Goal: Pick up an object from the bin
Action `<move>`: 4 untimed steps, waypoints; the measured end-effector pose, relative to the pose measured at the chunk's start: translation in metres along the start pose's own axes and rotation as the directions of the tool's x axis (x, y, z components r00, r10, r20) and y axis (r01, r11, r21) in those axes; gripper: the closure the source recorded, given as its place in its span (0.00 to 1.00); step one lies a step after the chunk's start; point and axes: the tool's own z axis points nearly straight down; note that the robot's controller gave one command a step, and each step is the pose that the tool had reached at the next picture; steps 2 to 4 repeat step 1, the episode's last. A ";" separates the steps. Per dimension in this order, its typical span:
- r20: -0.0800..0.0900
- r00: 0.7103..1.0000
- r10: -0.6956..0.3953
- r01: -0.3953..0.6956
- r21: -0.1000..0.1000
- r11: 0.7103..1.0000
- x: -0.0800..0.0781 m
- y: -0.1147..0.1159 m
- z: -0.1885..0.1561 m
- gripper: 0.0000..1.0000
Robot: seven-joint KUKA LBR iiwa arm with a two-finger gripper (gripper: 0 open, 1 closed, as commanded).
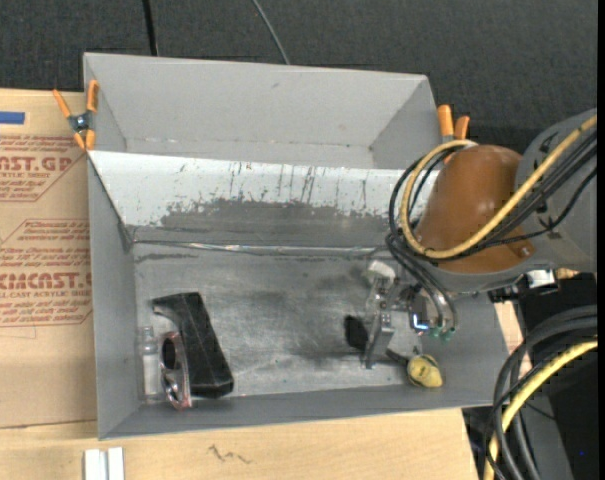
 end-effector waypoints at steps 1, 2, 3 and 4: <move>0.008 1.000 -0.025 0.025 0.001 1.000 -0.007 -0.016 -0.070 1.00; 0.008 1.000 -0.025 0.025 0.001 1.000 -0.007 -0.016 -0.070 1.00; 0.008 1.000 -0.025 0.025 0.001 1.000 -0.007 -0.016 -0.070 1.00; 0.008 1.000 -0.025 0.025 0.001 1.000 -0.007 -0.016 -0.070 1.00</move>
Offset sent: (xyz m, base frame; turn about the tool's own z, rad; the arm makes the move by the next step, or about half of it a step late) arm -0.0042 -0.0424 0.1723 0.0035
